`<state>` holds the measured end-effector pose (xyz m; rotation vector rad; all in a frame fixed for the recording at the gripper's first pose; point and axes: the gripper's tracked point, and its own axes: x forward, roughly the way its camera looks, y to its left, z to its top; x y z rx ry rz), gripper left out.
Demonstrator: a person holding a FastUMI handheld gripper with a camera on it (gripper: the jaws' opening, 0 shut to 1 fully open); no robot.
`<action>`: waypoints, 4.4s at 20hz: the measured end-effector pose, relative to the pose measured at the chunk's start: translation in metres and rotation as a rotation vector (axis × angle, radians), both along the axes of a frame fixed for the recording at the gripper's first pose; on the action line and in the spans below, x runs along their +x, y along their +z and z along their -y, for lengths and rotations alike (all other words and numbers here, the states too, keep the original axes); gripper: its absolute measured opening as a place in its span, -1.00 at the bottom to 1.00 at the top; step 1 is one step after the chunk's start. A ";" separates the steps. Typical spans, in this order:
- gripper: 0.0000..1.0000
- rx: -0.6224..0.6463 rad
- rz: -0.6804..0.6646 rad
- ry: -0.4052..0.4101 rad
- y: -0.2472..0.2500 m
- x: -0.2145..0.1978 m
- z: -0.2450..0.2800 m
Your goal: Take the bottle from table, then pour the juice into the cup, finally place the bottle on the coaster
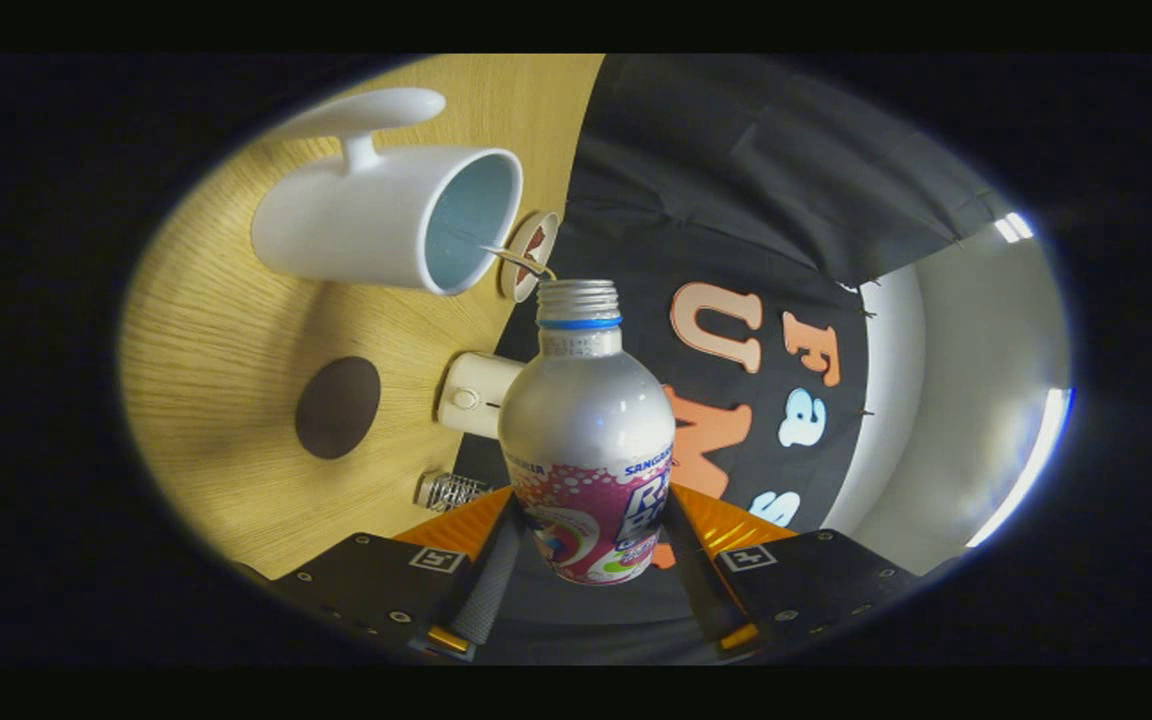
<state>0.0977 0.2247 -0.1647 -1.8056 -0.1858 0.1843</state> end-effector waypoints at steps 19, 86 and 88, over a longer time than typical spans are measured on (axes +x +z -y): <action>0.53 -0.082 0.030 0.034 0.007 0.004 -0.006; 0.56 1.672 -0.845 -0.319 -0.089 0.034 0.009; 0.55 1.657 -0.832 -0.320 -0.094 0.036 0.007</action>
